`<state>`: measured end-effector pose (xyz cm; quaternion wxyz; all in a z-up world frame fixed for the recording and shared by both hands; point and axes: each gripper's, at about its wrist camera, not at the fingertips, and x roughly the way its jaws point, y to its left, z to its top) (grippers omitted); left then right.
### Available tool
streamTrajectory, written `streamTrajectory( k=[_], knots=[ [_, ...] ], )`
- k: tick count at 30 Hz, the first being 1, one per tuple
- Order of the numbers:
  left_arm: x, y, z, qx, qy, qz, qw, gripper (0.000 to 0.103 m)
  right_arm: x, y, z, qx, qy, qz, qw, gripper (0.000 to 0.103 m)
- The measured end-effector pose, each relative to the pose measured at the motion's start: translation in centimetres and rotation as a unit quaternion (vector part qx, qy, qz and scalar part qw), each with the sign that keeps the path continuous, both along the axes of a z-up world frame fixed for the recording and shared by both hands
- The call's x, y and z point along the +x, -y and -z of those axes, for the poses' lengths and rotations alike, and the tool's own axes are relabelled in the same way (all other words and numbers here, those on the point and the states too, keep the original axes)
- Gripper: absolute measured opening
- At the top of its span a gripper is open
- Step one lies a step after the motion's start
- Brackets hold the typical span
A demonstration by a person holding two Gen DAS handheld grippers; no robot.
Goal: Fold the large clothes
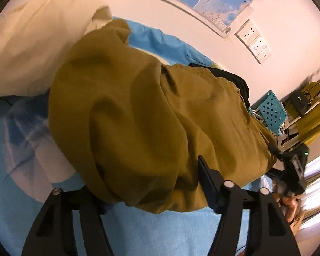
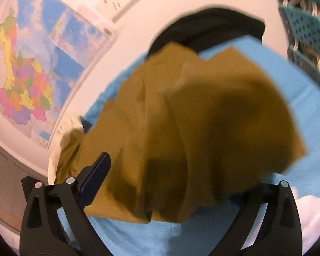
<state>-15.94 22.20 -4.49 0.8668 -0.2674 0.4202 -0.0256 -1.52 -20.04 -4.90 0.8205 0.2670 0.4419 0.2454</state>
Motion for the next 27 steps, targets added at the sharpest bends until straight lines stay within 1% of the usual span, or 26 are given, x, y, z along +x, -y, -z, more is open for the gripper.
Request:
streamTrajectory(
  k=[1,2,3,5,6,8,9,10,11,12,13,14,15,16,18,19,22,24,27],
  knots=[
    [0.1,-0.1,0.3,-0.005,-0.003,0.003,1.0,0.073,0.0,-0.2,0.4,0.005,-0.004,0.004,1.0,0.099],
    [0.3,-0.1,0.6,-0.007,-0.006,0.005,0.9999,0.079,-0.1,-0.4,0.3,0.012,0.009,0.006,1.0,0.099],
    [0.5,-0.1,1.0,-0.009,-0.009,0.01,0.9999,0.086,0.0,-0.8,0.3,0.006,0.009,0.005,1.0,0.099],
    [0.8,0.0,1.3,-0.009,-0.01,0.012,0.9998,0.09,0.1,-1.2,0.2,0.006,0.011,0.009,1.0,0.099],
    [0.8,0.2,1.3,-0.004,-0.009,0.011,0.9999,0.09,0.2,-1.4,0.1,0.007,0.011,0.006,1.0,0.099],
    [1.0,0.3,1.2,-0.002,-0.011,0.007,0.9999,0.089,0.3,-1.5,-0.1,0.0,0.016,0.007,1.0,0.088],
    [1.2,0.4,1.1,-0.001,-0.012,0.004,0.9999,0.082,0.2,-1.5,-0.1,-0.003,0.021,0.009,1.0,0.081],
    [1.2,0.5,1.0,0.007,-0.015,0.0,0.9999,0.077,0.1,-1.3,-0.3,-0.007,0.027,0.006,1.0,0.077],
    [1.2,0.5,0.9,0.017,-0.019,-0.004,0.9997,0.067,0.1,-1.1,-0.3,-0.005,0.029,0.003,1.0,0.076],
    [1.1,0.5,0.7,0.022,-0.021,-0.007,0.9995,0.061,0.2,-0.9,-0.2,0.001,0.027,0.003,1.0,0.076],
    [1.1,0.5,0.7,0.024,-0.022,-0.008,0.9994,0.059,0.3,-0.8,0.0,0.004,0.023,0.0,1.0,0.076],
    [1.2,0.6,0.6,0.032,-0.024,-0.01,0.9992,0.057,0.4,-0.9,0.2,0.002,0.019,-0.003,1.0,0.077],
    [1.3,0.8,0.5,0.038,-0.025,-0.01,0.9989,0.057,0.6,-1.0,0.5,0.007,0.012,-0.006,1.0,0.082],
    [1.4,1.0,0.5,0.047,-0.026,-0.009,0.9985,0.057,0.7,-1.2,0.6,0.011,0.011,-0.011,1.0,0.09],
    [1.7,1.2,0.7,0.056,-0.032,-0.008,0.9979,0.06,0.8,-1.9,0.3,0.009,0.018,-0.023,1.0,0.099],
    [1.7,1.1,0.7,0.052,-0.033,-0.01,0.9981,0.061,0.8,-2.3,0.2,0.002,0.018,-0.02,1.0,0.099],
    [1.9,1.0,0.8,0.049,-0.034,-0.007,0.9982,0.067,1.2,-2.6,0.2,-0.003,0.018,-0.01,1.0,0.099],
    [2.1,1.2,0.9,0.045,-0.032,0.0,0.9985,0.079,1.4,-2.6,0.3,0.003,0.018,-0.007,1.0,0.099],
    [2.3,2.0,1.0,0.065,-0.031,-0.001,0.9974,0.081,1.4,-2.8,0.2,-0.007,0.022,-0.009,1.0,0.098]
  ],
)
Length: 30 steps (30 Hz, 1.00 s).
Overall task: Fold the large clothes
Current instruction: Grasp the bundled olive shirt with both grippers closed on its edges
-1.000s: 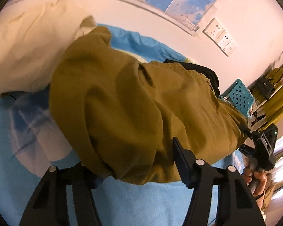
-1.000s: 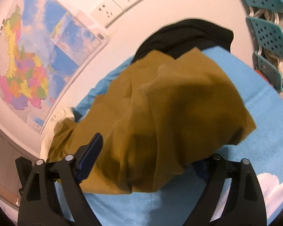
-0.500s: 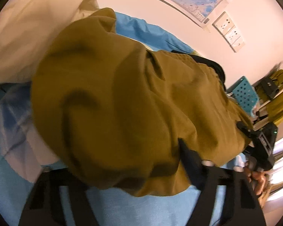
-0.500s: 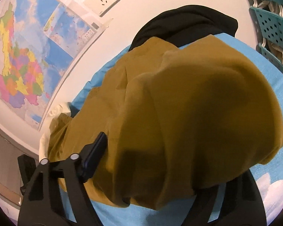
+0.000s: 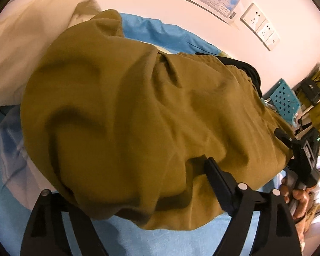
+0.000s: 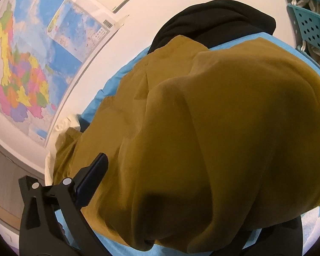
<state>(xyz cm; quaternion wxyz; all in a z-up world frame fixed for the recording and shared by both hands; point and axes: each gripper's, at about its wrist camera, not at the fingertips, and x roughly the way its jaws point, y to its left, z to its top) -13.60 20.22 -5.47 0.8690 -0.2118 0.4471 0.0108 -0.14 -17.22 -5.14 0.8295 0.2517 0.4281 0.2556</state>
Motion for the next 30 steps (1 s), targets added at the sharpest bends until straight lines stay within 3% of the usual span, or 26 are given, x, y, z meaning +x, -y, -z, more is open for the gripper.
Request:
streamTrajectory(
  k=[4,9,11,13,15,20,23,25,27,30],
  knots=[
    [-0.3,-0.1,0.0,0.003,0.002,-0.004,1.0,0.077,-0.2,0.2,-0.1,-0.02,0.001,0.005,1.0,0.083],
    [-0.5,-0.7,-0.2,0.004,0.003,-0.008,1.0,0.056,-0.4,0.9,0.1,-0.015,-0.001,0.006,1.0,0.075],
    [-0.4,-0.9,-0.3,0.001,0.004,-0.006,1.0,0.052,-0.4,1.0,0.2,-0.012,-0.001,0.003,1.0,0.078],
    [-0.5,-1.0,-0.3,0.0,0.005,-0.002,1.0,0.05,-0.2,0.7,0.2,-0.002,-0.002,-0.004,1.0,0.093],
    [-0.4,-1.2,-0.2,-0.004,0.005,0.001,1.0,0.051,-0.1,0.0,0.1,-0.001,0.005,-0.016,1.0,0.099],
    [-0.2,-1.6,-0.1,-0.03,0.006,0.006,0.9995,0.057,0.1,-0.7,-0.1,-0.019,0.01,-0.004,1.0,0.098],
    [-0.2,-1.4,-0.1,-0.026,0.006,0.005,0.9996,0.056,-0.2,-0.7,-0.2,-0.043,0.013,-0.003,0.999,0.081],
    [-0.3,-1.4,-0.2,-0.023,0.005,0.003,0.9997,0.051,-0.1,-0.1,-0.1,-0.027,0.005,0.0,1.0,0.066],
    [-0.3,-1.8,-0.3,-0.038,0.003,-0.001,0.9993,0.045,-0.1,0.6,0.0,0.001,0.001,-0.004,1.0,0.059],
    [-0.3,-2.2,-0.5,-0.048,0.001,0.0,0.9989,0.042,-0.1,0.5,0.1,-0.003,0.002,-0.014,1.0,0.062]
  ],
)
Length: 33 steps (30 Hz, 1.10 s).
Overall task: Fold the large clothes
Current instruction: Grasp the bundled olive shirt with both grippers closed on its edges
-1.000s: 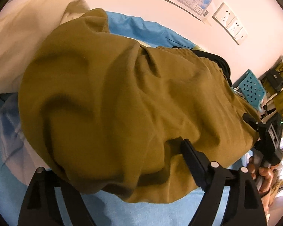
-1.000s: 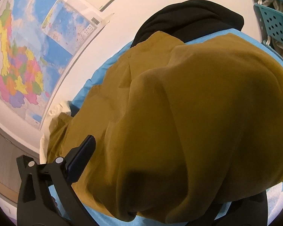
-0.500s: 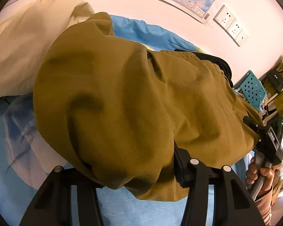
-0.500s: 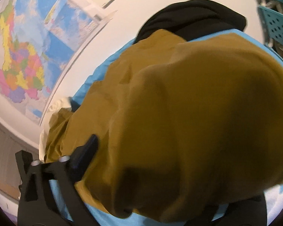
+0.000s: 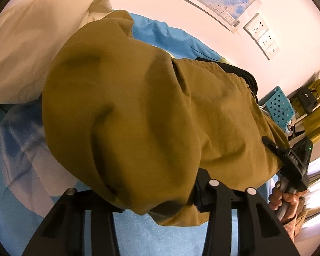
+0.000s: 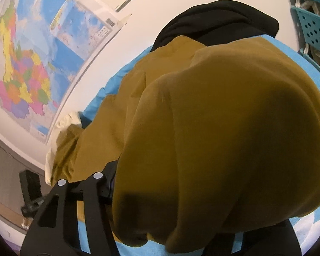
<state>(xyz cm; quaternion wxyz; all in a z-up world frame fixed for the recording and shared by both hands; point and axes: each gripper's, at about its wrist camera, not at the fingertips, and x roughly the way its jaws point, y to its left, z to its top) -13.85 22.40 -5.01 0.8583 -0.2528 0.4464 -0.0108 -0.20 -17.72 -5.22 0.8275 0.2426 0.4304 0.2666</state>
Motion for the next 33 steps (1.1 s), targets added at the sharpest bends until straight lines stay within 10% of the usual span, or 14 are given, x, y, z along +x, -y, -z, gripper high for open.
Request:
streamTrajectory(
  k=[6,12,16,27,33],
  knots=[
    [0.2,-0.6,0.4,-0.029,-0.003,0.007,0.9996,0.053,0.8,-2.0,0.2,0.018,0.0,-0.029,0.999,0.098],
    [-0.1,-0.1,-0.1,-0.005,-0.005,-0.002,1.0,0.041,1.2,-1.2,0.5,0.011,-0.002,-0.022,1.0,0.046],
    [-0.3,0.6,-1.1,0.022,0.005,0.002,0.9997,0.033,0.4,-0.7,-0.1,0.016,0.013,-0.032,0.999,0.034],
    [-1.3,0.5,-2.7,0.034,0.027,0.017,0.9989,0.029,-0.7,0.1,-1.5,0.02,0.027,-0.051,0.998,0.032],
    [-1.1,-1.3,-1.0,0.01,0.009,0.015,0.9998,0.035,0.3,0.0,0.6,0.017,-0.015,-0.052,0.998,0.059]
  ],
)
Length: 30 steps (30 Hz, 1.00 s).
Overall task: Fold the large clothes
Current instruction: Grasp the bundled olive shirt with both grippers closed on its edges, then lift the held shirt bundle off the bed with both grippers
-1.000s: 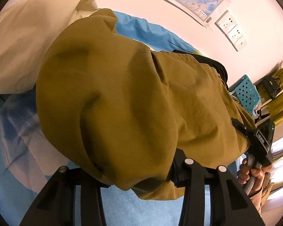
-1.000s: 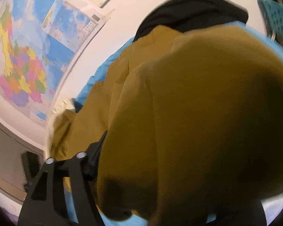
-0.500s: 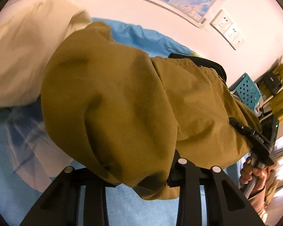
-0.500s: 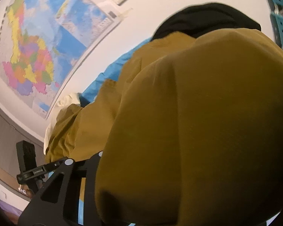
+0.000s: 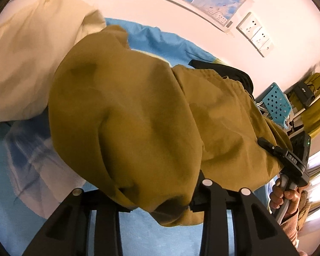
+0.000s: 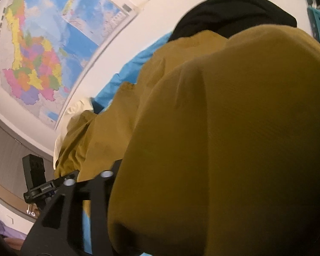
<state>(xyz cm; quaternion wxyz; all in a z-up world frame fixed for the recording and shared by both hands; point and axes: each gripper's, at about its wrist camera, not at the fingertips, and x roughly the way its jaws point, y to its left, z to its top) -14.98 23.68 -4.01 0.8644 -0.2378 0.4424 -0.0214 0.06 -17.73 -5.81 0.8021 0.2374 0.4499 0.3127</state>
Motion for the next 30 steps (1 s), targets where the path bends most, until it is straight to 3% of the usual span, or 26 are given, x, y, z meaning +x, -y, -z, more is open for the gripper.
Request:
streamTrajectory(
  k=[1,4,7,8,10,12,16,25,30],
  knots=[
    [0.0,-0.1,0.1,-0.002,-0.001,0.0,1.0,0.036,0.2,0.0,0.4,0.006,-0.006,-0.003,1.0,0.066],
    [0.3,0.0,0.7,-0.004,-0.008,-0.001,1.0,0.04,0.4,0.0,0.9,0.005,-0.011,0.0,1.0,0.071],
    [0.5,0.3,0.9,-0.004,-0.008,0.001,1.0,0.043,0.5,0.1,1.0,0.003,-0.008,-0.001,1.0,0.071],
    [0.5,0.4,0.9,-0.004,-0.007,0.0,1.0,0.043,0.5,0.2,1.0,0.001,-0.007,-0.002,1.0,0.069],
    [0.5,0.5,0.9,0.0,-0.007,0.0,1.0,0.042,0.4,0.4,1.1,-0.002,-0.006,-0.001,1.0,0.054],
    [0.4,0.7,0.7,0.008,-0.004,0.001,1.0,0.039,0.3,0.7,1.1,0.004,-0.001,-0.006,1.0,0.046],
    [0.4,1.1,0.3,0.012,0.0,0.001,0.9999,0.035,0.1,1.1,0.6,0.008,0.011,-0.006,1.0,0.035],
    [0.4,1.0,-1.8,0.021,0.018,0.015,0.9995,0.029,-0.5,2.1,-2.2,0.022,0.046,-0.012,0.999,0.028],
    [0.6,0.8,-4.9,0.03,0.045,0.031,0.998,0.026,-0.9,2.3,-5.3,0.03,0.085,-0.02,0.996,0.027]
  ],
)
